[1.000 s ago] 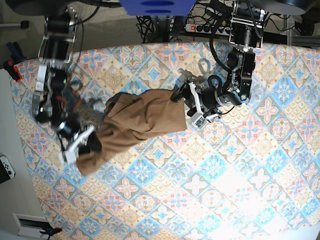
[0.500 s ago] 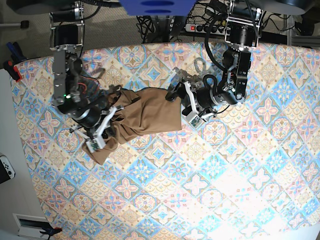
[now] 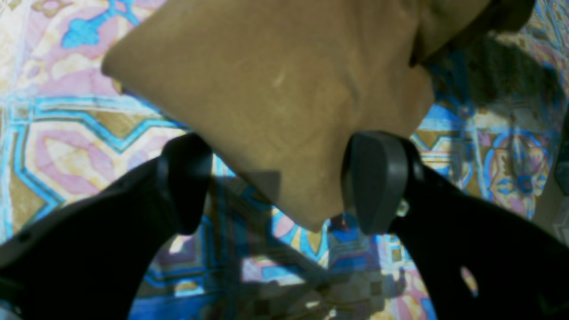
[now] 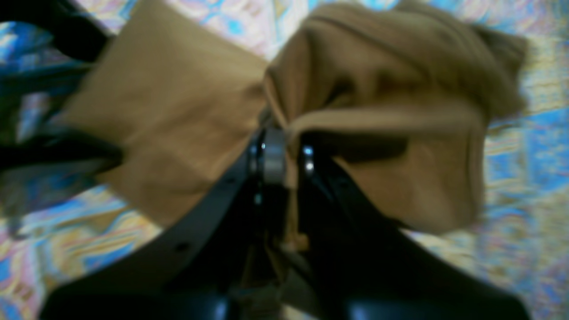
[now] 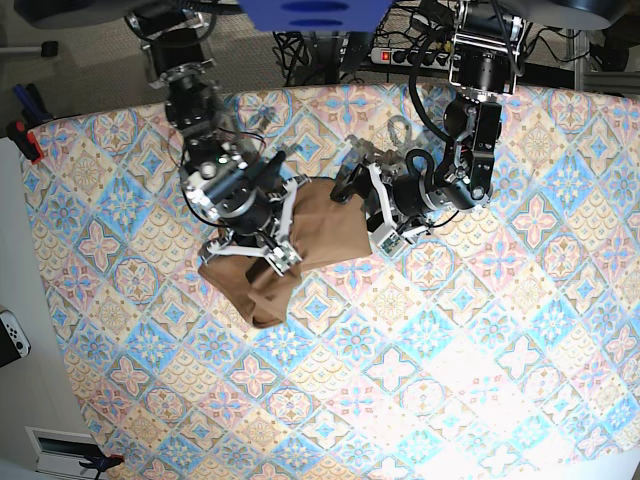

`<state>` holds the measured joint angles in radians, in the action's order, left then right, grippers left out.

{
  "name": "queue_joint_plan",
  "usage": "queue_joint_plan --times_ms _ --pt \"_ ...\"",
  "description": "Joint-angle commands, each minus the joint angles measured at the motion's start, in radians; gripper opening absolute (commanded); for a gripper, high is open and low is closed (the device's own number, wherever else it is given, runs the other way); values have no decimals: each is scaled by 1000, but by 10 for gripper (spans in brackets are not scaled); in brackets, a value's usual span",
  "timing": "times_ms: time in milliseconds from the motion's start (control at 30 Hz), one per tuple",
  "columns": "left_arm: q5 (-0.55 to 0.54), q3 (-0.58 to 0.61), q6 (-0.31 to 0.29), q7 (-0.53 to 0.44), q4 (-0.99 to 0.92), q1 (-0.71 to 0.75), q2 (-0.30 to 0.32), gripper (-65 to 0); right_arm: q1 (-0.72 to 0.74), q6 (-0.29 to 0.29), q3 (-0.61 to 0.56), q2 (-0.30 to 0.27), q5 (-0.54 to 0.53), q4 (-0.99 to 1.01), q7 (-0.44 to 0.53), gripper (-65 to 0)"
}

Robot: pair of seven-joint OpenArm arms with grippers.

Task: Layout the t-shirt on the table in an organized manner, then fold the t-shirt properly
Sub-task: 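Fold the held end with the right gripper over onto the left gripper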

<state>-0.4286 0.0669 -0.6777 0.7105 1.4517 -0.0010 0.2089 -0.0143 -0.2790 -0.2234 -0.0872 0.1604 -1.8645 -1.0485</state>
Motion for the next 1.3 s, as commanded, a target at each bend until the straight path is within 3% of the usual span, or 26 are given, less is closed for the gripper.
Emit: queue_joint_plan --times_ms 0,133,300,633,733,833,1033,1167,1267 --pt "-14 -2 -3 -16 14 -17 1 -180 14 1 -18 25 23 -19 24 -650" --pt "-14 -2 -3 -16 14 -18 -1 -180 12 1 -74 97 170 13 110 -650" --pt "-14 -2 -3 -16 14 -18 -1 -180 -28 1 -146 112 314 136 190 -650" --pt "-14 -3 -1 -16 14 -18 -1 -180 -42 1 -181 112 364 293 195 -645" --pt "-14 -3 -1 -16 14 -18 -1 -180 -45 1 -181 112 365 280 161 -463" --pt "-14 -3 -1 -16 14 -18 -1 -180 -51 1 -182 112 367 231 155 -353" --pt "-14 -3 -1 -16 14 -20 -1 -180 -56 1 -192 112 367 61 155 -358" --pt "-14 -3 -1 -16 14 -20 -1 -180 -56 1 -301 112 368 9 155 -358" --pt "-14 -3 -1 -16 14 -20 -1 -180 -56 1 -365 112 453 9 155 -358"
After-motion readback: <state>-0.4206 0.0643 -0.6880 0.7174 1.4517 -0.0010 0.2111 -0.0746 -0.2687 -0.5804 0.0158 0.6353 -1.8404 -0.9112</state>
